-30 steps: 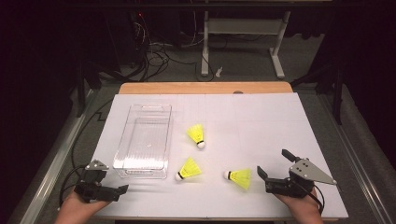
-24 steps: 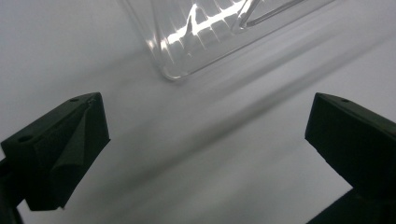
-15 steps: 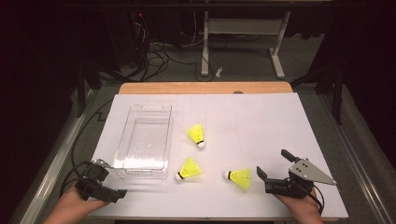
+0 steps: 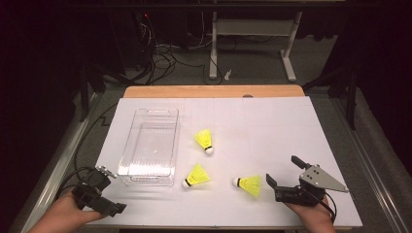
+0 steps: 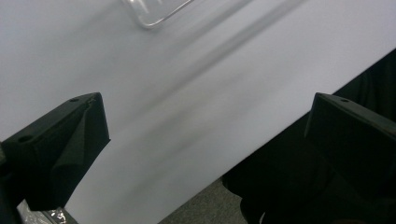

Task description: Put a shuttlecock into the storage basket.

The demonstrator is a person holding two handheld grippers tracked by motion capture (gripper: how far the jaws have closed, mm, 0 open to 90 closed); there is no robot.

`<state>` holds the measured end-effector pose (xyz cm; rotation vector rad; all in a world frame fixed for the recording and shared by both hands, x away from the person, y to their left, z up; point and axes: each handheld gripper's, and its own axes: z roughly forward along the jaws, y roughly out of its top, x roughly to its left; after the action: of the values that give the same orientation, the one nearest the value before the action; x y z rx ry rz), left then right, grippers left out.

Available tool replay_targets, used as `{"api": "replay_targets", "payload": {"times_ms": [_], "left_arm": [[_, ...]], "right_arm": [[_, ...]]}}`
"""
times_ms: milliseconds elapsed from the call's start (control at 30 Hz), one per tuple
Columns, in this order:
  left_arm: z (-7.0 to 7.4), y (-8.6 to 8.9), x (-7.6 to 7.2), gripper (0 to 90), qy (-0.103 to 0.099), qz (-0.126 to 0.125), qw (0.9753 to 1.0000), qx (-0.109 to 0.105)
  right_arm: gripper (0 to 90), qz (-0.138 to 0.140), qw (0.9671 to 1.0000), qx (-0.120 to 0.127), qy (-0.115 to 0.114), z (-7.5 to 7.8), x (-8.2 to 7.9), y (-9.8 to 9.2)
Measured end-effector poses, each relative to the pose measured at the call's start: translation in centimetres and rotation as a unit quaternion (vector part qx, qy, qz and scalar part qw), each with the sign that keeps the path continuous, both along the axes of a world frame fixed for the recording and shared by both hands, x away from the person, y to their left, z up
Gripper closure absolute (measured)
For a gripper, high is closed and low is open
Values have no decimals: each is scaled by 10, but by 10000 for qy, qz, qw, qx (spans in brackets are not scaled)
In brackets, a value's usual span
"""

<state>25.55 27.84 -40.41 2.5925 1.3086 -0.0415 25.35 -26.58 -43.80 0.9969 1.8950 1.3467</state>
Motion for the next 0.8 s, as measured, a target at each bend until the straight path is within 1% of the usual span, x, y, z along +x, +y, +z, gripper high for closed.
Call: {"api": "replay_targets", "payload": {"times_ms": [100,133,200,233,333,433,467,500,567,667,800], "left_arm": [[6,-7,-2,9,5,-124,9999,36],[6,-7,-2,9,5,-124,9999,36],[13,-12,-3,9,-33,-142,9999,38],[16,-14,-3,8,-20,-188,9998,37],[23,-20,-3,8,-70,-286,9995,67],[28,-24,-2,8,-85,-347,9993,61],[32,-30,-2,8,-87,-423,9991,59],[34,-33,-1,8,-93,-448,9989,54],[37,-38,0,8,-107,-551,9984,110],[43,-47,3,8,-124,-627,9979,106],[51,-62,7,8,-146,-818,9965,46]], "right_arm": [[0,15,10000,6,8,0,0,0],[0,10,10000,3,18,0,0,0],[0,11,10000,9,20,0,0,0],[0,19,10000,10,19,0,0,0],[0,34,10000,15,13,0,0,0],[0,35,10000,2,19,0,0,0],[0,36,10000,1,21,0,0,0],[0,37,10000,1,23,0,0,0],[0,36,10000,8,32,0,0,0],[0,43,10000,3,25,0,0,0],[0,53,10000,8,23,0,-1,0]]}}
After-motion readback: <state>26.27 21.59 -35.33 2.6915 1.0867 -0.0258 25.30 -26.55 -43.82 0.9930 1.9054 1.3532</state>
